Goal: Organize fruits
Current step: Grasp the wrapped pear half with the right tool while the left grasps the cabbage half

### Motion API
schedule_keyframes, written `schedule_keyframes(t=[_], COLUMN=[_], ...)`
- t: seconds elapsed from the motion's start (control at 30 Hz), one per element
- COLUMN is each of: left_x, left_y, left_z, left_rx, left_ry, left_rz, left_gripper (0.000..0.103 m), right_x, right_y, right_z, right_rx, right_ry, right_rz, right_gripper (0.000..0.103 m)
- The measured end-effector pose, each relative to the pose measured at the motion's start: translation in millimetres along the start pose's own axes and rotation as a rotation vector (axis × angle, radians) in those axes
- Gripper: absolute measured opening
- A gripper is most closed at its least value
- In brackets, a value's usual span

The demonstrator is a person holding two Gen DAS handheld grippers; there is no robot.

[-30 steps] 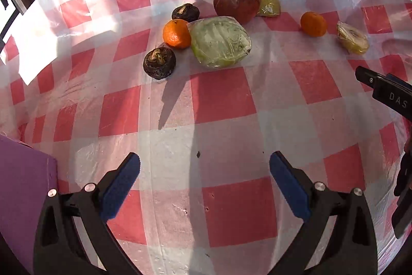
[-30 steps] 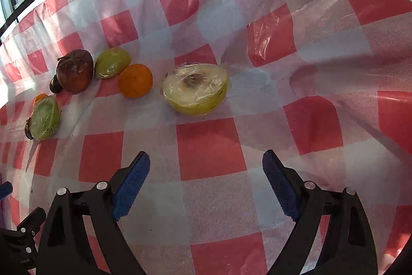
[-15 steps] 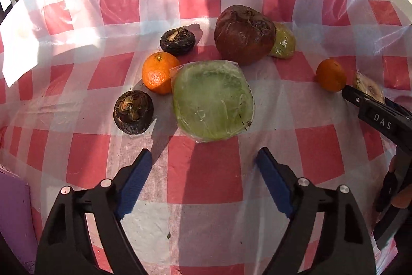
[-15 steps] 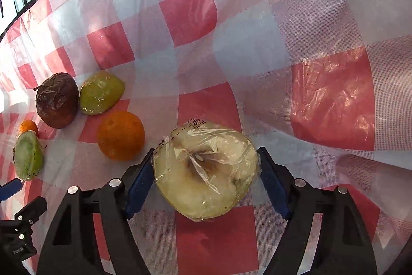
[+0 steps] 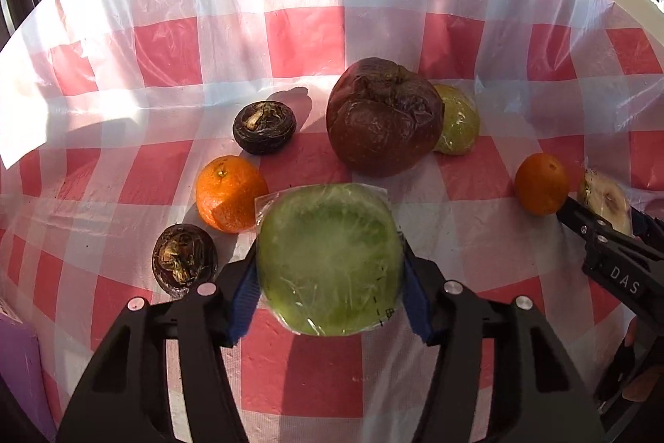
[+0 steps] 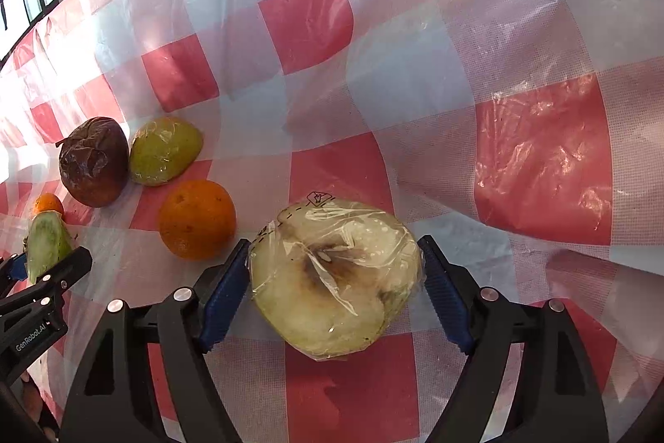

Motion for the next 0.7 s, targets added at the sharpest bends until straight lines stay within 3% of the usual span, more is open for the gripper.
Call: schedule_keyframes(t=[0.13,0.37,0.6,0.7], left_x=[-2.7,-34.5,-83.4,-103.8], left_y=[-4.2,-14.2,-38.9,-47.7], left_z=[-0.1,-34.5,-109.0,-139.6], left_rx=[0.018,0.017,0.132,0.196], left_ry=[0.013,0.050,0.098,0.116], left_rz=[-0.012,-0.058,-0.189,-0.248], left_gripper=[0.058,0.058,0.058,0.058], right_x=[-0.1,-1.1,-2.7,-6.4], right_y=[0.3,0.5,-0.9,-5.9], right_z=[0.0,-0.5,-1.2,-1.3], right_rx=[0.000,-0.001,0.005,0.024], right_ry=[0.000,-0.001,-0.009,-0.022], right_rz=[-0.001,-0.003,-0.012,-0.017], right_gripper=[0.079,0.079,0.076,0.065])
Point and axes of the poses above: each gripper's, at about its wrist camera, not at the fingertips, and x roughly the way its jaws point, y to its left, z to its top, the point moved 2 cm from there along x, roughly the way its jaws point, and after that the axes turned 2 degrees about x, right-handed, at the moved point
